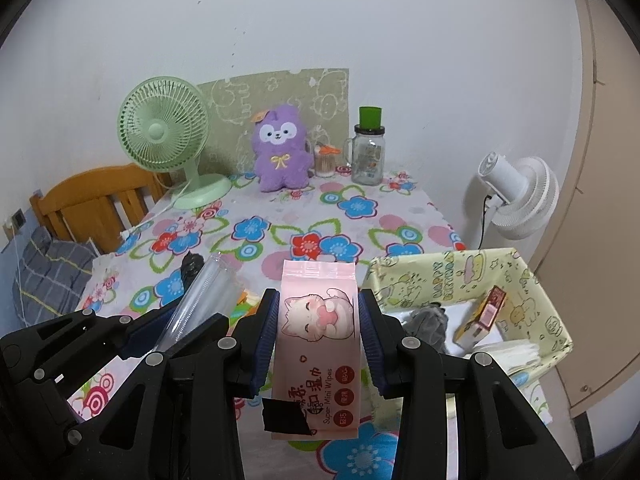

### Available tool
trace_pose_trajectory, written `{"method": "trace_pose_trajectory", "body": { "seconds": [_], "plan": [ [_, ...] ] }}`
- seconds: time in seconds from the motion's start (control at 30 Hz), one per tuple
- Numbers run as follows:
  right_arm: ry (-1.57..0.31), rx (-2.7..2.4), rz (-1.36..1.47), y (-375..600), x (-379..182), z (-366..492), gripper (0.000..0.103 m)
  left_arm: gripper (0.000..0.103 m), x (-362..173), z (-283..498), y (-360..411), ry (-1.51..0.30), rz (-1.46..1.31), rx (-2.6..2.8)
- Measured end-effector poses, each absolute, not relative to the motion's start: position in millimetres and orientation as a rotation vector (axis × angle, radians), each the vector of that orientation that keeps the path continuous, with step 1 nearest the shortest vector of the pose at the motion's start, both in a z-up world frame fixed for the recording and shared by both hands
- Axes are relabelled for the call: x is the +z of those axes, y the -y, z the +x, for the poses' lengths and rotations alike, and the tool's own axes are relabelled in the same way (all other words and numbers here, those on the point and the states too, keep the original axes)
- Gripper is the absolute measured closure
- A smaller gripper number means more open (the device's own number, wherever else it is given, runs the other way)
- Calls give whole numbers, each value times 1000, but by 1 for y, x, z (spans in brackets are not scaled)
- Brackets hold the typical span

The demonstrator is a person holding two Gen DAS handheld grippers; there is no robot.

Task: Organize soft objects
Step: 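Carry the wipe pack and plastic tube with both grippers over the yellow-green box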

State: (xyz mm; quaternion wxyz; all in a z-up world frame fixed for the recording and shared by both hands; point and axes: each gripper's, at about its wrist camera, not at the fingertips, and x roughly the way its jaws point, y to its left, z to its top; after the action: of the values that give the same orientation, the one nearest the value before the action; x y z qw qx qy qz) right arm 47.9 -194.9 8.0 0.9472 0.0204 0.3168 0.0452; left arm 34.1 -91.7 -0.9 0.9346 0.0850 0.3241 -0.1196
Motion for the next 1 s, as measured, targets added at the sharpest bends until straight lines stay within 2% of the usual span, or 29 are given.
{"method": "trace_pose_trajectory", "body": {
  "seconds": [1.0],
  "plan": [
    [-627,4,78,270,15,63,60,85,9,53,163,-610,217,-328]
  ]
}}
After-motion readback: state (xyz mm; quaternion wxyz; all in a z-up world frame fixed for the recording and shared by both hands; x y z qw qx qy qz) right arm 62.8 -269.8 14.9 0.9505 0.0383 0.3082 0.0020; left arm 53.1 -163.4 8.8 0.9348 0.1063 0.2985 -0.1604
